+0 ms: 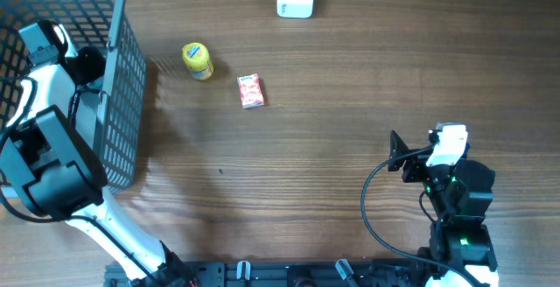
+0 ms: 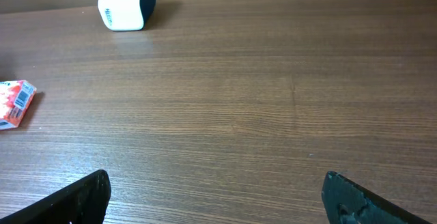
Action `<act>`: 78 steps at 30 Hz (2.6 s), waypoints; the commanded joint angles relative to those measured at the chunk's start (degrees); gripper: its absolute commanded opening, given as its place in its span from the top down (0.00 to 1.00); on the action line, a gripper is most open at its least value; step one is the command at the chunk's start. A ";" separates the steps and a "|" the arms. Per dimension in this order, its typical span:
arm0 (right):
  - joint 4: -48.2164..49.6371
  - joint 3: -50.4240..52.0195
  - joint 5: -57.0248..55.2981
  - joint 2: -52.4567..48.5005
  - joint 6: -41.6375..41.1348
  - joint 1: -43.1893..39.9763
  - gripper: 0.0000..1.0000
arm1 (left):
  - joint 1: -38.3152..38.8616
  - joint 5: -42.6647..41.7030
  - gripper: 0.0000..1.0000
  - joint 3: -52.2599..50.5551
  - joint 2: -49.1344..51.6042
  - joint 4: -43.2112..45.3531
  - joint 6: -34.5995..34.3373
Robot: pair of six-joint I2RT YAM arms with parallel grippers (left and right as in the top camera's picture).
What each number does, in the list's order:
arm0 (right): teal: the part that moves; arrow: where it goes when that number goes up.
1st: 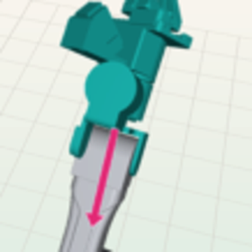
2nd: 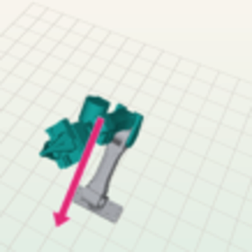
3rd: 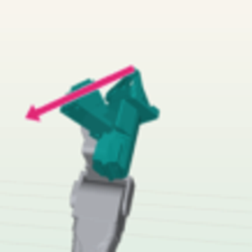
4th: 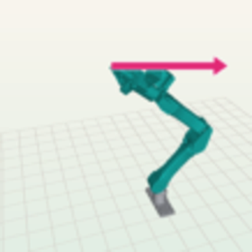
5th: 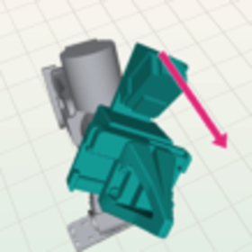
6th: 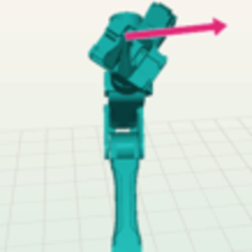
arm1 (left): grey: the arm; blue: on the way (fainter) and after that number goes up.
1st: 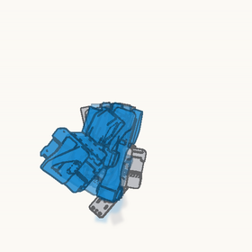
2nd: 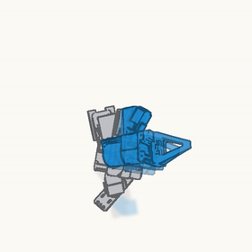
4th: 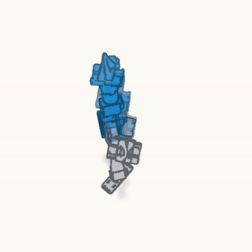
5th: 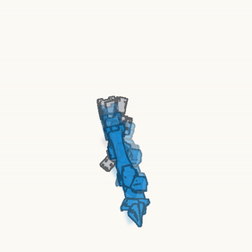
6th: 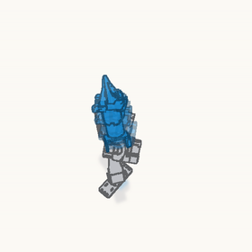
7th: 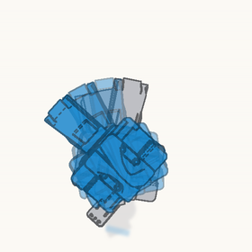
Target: Scan the item barcode
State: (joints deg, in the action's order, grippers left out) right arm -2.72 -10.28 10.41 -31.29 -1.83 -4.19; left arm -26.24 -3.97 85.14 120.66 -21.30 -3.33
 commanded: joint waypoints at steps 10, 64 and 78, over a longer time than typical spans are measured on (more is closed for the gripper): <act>0.09 -1.16 -0.13 -0.02 0.15 -0.17 0.00 | 1.07 -0.92 0.17 0.31 5.46 -0.33 0.04; 0.11 -1.16 -0.11 -0.02 0.15 -0.17 0.00 | 1.05 -0.92 0.49 0.33 -16.24 -8.35 0.04; 0.15 -1.16 -0.11 -0.02 0.15 -0.17 0.00 | 1.05 -0.94 0.50 0.33 -25.14 -9.88 0.02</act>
State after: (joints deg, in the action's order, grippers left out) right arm -2.72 -10.28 10.41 -31.29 -1.83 -4.19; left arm -25.50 -4.25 85.56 99.57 -31.38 -2.70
